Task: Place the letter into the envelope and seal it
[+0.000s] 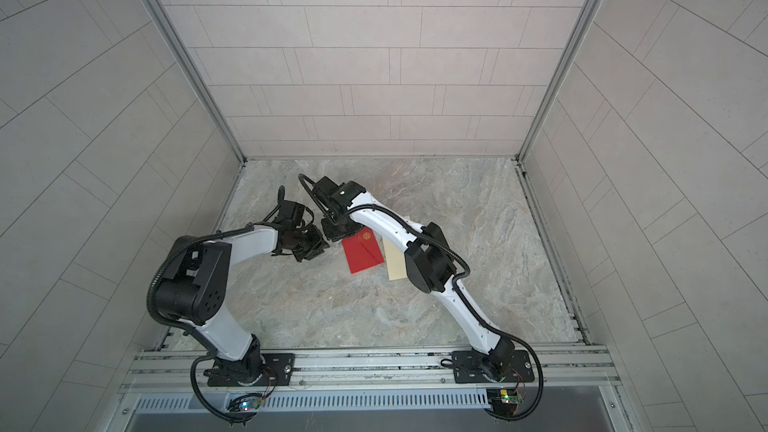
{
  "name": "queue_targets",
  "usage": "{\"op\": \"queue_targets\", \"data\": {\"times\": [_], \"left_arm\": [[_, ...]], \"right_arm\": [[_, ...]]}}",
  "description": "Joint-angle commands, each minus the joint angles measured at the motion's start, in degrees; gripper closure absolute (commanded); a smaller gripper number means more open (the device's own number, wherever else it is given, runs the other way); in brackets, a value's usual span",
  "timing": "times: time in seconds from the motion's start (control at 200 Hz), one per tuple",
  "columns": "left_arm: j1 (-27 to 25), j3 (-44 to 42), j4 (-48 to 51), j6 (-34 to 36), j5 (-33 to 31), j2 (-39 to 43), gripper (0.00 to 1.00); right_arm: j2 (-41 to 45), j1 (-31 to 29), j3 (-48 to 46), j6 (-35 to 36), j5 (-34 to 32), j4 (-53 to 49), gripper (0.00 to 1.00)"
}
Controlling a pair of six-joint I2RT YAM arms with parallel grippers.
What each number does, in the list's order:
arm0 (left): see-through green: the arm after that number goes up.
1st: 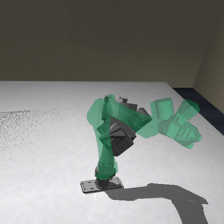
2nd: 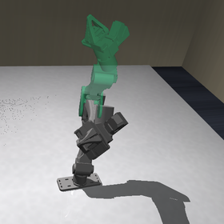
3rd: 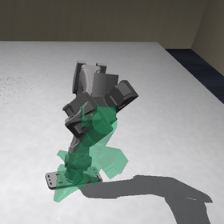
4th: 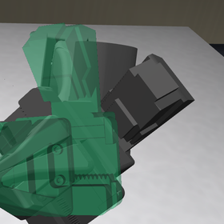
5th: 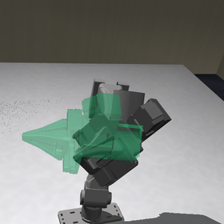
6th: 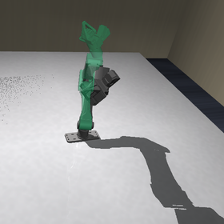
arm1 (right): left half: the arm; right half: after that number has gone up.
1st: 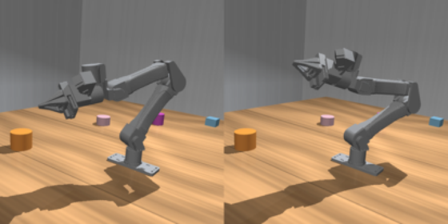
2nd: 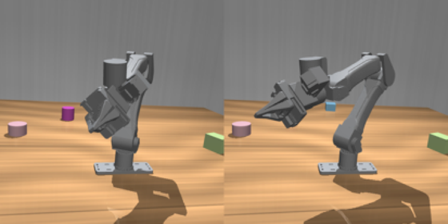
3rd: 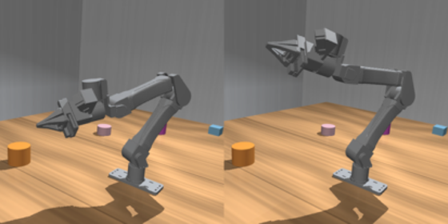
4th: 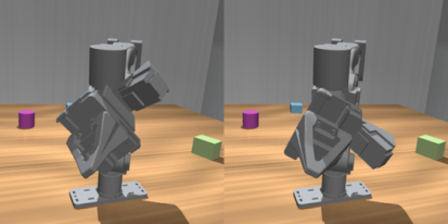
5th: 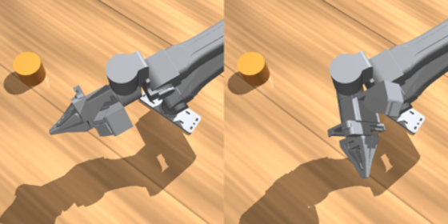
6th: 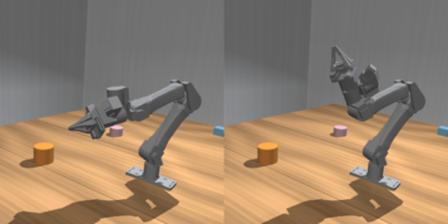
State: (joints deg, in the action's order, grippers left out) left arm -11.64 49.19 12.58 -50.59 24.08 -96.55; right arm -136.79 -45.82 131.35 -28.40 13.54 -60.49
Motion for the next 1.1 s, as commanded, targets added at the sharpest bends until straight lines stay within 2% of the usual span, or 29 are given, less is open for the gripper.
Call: {"op": "queue_targets", "data": {"times": [0.0,0.22,0.43,0.625,0.961,1.096], "left_arm": [[0.35,-0.17,3.58,-0.48,-3.94,3.06,0.68],[1.16,1.17,5.36,-0.30,-7.57,8.36,0.68],[1.18,0.48,5.19,-0.21,-8.29,9.77,0.68],[1.18,-0.27,5.35,-0.42,-8.27,10.20,0.68],[1.09,-0.59,4.97,-0.61,-7.79,9.90,0.65],[0.92,-0.24,4.83,-0.08,-6.92,9.54,0.64]], "right_arm": [[8.59,1.92,-7.57,-1.54,2.67,8.08,1.00],[25.26,9.07,-31.39,-5.93,1.15,23.46,1.00],[30.42,15.82,-50.68,-9.62,1.24,36.48,1.00],[30.99,16.37,-57.53,-10.57,2.23,43.98,1.00],[32.99,15.09,-65.69,-10.63,0.20,43.50,1.00],[32.81,14.46,-66.78,-10.89,-0.91,42.38,0.89]]}}
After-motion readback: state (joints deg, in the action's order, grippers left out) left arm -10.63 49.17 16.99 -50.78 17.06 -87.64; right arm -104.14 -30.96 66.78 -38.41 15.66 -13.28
